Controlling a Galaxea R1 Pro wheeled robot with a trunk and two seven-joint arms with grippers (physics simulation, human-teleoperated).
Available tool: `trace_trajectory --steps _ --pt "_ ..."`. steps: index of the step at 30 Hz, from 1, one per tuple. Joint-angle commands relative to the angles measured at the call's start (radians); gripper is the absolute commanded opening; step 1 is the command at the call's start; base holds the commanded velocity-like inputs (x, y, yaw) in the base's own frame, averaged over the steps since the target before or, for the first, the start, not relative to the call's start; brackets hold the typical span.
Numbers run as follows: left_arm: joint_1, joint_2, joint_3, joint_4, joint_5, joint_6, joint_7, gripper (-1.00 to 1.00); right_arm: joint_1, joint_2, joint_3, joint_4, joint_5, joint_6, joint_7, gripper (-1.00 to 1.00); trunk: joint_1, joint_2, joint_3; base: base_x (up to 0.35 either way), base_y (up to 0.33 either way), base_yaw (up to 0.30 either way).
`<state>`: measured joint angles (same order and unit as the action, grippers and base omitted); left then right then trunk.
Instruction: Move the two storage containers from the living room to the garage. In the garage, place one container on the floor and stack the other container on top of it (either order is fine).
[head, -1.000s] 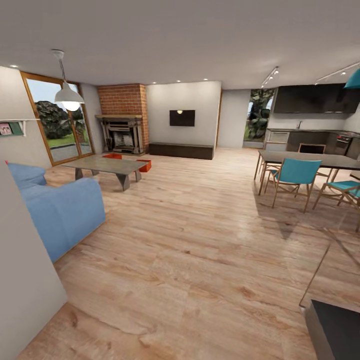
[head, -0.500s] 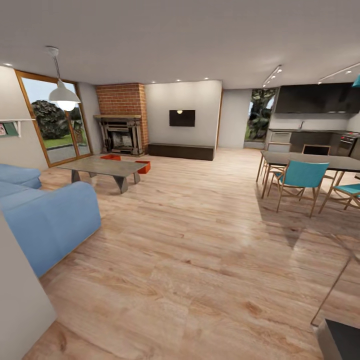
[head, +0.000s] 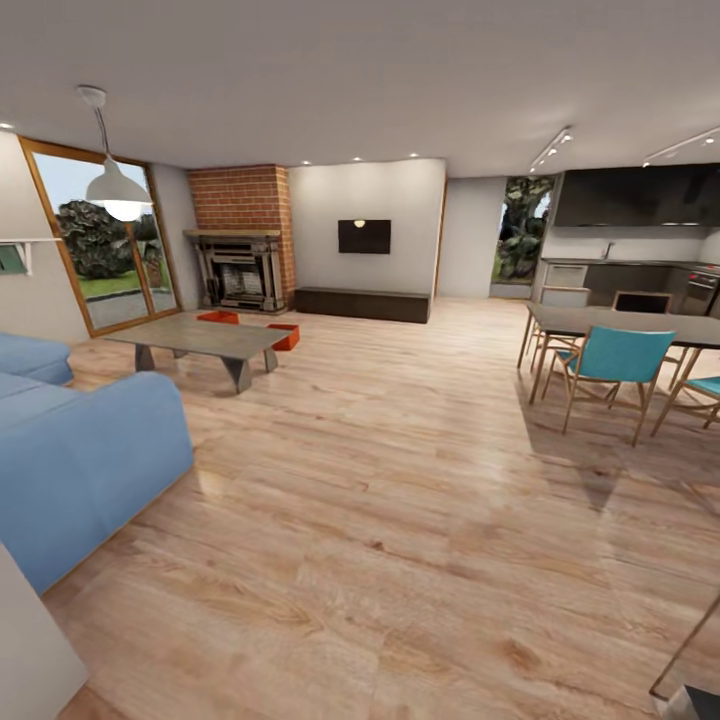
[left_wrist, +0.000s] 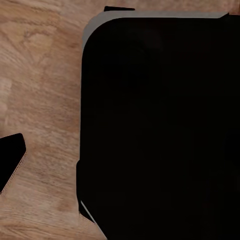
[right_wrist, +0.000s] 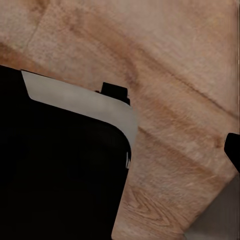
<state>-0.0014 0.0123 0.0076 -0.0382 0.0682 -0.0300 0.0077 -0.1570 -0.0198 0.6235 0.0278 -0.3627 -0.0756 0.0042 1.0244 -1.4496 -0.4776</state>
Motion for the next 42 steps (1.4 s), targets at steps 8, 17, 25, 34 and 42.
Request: trace_trajectory --steps 8,17,25,34,42 --pt "0.0 0.0 0.0 0.0 0.008 -0.001 -0.005 1.0 -0.001 -0.002 0.008 0.003 -0.009 -0.003 0.0 1.0 0.001 0.0 -0.001 0.325 0.0 0.0" --pt "0.0 0.0 -0.001 0.0 0.009 -0.001 -0.009 1.0 -0.001 0.002 0.008 0.003 -0.009 -0.003 0.0 1.0 0.001 0.0 -0.001 0.325 0.0 0.0" --pt "0.0 0.0 -0.001 0.0 0.009 -0.001 -0.009 1.0 -0.001 0.002 0.008 0.003 -0.009 -0.003 0.0 1.0 0.001 0.0 -0.001 0.325 0.0 0.0" --pt "0.0 0.001 -0.001 0.0 0.009 -0.001 -0.009 1.0 -0.001 0.003 0.008 0.003 -0.009 -0.003 0.0 1.0 0.001 0.0 -0.001 0.325 0.0 0.0" --pt "0.0 0.001 0.0 0.0 0.009 0.001 -0.009 1.0 -0.001 0.004 0.008 0.003 -0.009 -0.003 0.0 1.0 0.001 0.0 -0.001 0.325 0.0 0.0"
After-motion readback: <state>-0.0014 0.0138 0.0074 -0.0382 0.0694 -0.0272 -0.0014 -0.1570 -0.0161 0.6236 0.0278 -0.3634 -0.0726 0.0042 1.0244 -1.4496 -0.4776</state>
